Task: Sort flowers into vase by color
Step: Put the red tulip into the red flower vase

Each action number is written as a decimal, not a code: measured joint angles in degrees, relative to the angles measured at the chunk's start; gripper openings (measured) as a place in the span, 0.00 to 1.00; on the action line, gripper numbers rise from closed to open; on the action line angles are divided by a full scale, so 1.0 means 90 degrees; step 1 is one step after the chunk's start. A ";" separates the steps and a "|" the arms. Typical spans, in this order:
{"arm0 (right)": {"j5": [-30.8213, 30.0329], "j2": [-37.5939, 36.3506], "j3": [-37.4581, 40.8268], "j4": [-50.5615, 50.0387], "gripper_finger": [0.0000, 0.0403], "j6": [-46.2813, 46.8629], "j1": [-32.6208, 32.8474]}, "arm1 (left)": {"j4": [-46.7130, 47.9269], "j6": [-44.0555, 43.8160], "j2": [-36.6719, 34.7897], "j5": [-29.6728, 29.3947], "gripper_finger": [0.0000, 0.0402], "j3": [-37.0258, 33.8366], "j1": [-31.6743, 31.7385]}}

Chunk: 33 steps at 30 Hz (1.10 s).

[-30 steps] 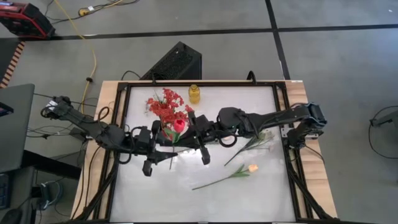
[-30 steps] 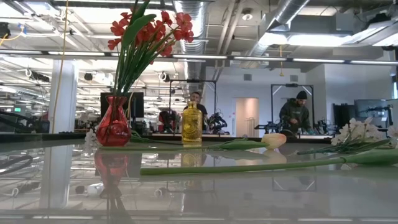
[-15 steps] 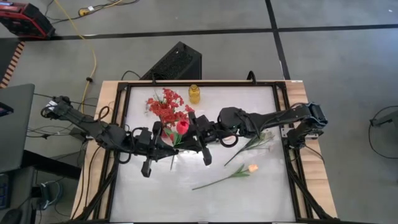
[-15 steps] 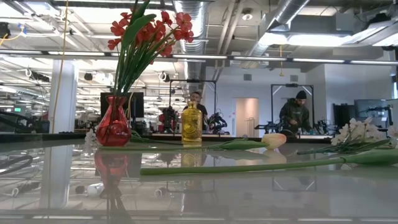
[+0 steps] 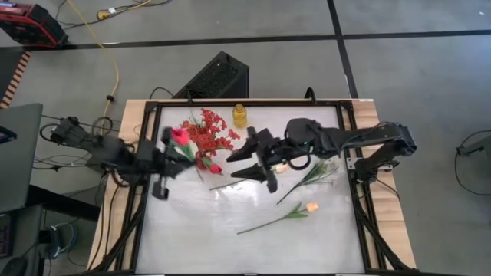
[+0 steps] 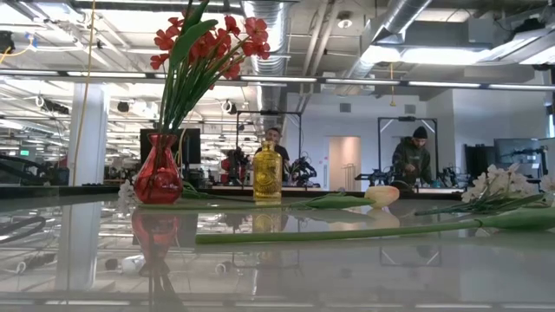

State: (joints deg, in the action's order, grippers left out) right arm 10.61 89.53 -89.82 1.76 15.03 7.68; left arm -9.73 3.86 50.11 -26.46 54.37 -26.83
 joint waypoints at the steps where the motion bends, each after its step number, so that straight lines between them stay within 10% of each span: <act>1: 0.0000 -0.0105 0.0000 -0.0269 0.61 0.0002 0.0000 | 0.0009 0.0171 -0.0136 -0.0247 0.00 0.0000 0.0000; 9: -0.0275 -0.0697 -0.0002 -0.2239 0.62 0.0013 0.0306 | 0.0077 0.0616 -0.1075 -0.1946 0.00 -0.0732 0.0161; 17: -0.1809 -0.0885 -0.0002 -0.2735 0.62 0.0005 0.0654 | -0.1343 0.0722 -0.2223 -0.1966 0.00 -0.2752 0.1044; 33: -0.2363 -0.0858 0.0000 -0.3218 0.62 0.0665 0.0733 | -0.2917 -0.0142 -0.3746 -0.1764 0.00 -0.5477 0.1966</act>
State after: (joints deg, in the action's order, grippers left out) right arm -10.66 81.80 -89.82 -27.21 21.02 14.28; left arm -35.98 2.58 16.39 -42.33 5.08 -9.14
